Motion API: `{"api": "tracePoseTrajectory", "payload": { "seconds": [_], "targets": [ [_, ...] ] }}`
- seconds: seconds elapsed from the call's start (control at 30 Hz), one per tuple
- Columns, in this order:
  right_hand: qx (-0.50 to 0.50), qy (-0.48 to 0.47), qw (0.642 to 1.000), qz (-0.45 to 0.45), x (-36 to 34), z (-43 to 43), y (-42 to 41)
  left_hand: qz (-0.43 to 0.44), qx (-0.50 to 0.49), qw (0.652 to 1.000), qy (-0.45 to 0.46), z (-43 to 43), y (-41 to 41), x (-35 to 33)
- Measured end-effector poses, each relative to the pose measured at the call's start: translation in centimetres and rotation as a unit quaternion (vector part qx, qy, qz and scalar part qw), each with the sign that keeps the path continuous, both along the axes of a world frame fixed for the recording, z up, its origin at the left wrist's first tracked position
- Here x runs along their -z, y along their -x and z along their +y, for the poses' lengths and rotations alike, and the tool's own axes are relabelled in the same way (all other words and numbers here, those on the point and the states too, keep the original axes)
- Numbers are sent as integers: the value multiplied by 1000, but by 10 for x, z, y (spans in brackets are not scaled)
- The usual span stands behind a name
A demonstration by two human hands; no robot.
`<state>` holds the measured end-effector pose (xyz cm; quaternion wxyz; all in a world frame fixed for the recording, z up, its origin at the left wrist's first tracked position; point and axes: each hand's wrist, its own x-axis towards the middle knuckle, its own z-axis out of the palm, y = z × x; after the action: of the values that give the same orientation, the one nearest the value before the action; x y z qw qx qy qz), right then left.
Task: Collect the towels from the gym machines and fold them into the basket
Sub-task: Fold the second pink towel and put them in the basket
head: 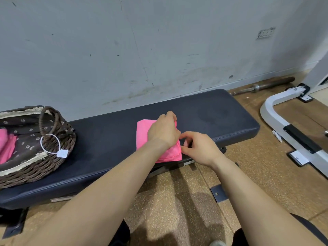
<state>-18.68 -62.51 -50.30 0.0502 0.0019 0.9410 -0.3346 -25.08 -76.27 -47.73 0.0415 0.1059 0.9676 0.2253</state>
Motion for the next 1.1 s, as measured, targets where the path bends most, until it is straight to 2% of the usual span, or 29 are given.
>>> {"api": "tracePoseTrajectory", "payload": {
  "seconds": [0.07, 0.13, 0.23, 0.33, 0.43, 0.53, 0.6, 0.67, 0.83, 1.03, 1.1],
  "targets": [
    [12, 2, 1000, 2, -1, 1, 0, -17, 16, 1000, -7, 1, 1, 0],
    [63, 0, 997, 36, -5, -1, 2, -34, 20, 998, -53, -4, 2, -8],
    [119, 1, 984, 130, -18, -10, 9, 36, 7, 998, -50, -25, 4, -23],
    [40, -31, 982, 182, -26, -28, 18, 99, 29, 994, 21, -52, 7, -18],
    [-50, -129, 982, 125, -17, -47, 25, 96, 71, 990, 81, -73, 9, 6],
    [-86, -178, 979, 42, 1, -55, 29, 108, 82, 984, 118, -87, 5, 24],
    [-96, -201, 975, 25, 10, -54, 31, 125, 96, 977, 144, -92, 3, 30],
    [-95, -201, 975, 25, 16, -51, 32, 101, 102, 976, 161, -96, 2, 34],
    [-95, -195, 976, 21, 22, -49, 31, 0, 92, 986, 139, -99, 3, 42],
    [-106, -193, 976, -2, 17, -50, 31, -25, 87, 988, 124, -100, 5, 43],
    [-107, -185, 977, -17, 14, -51, 30, -15, 33, 995, 96, -101, 1, 40]
  ]
}}
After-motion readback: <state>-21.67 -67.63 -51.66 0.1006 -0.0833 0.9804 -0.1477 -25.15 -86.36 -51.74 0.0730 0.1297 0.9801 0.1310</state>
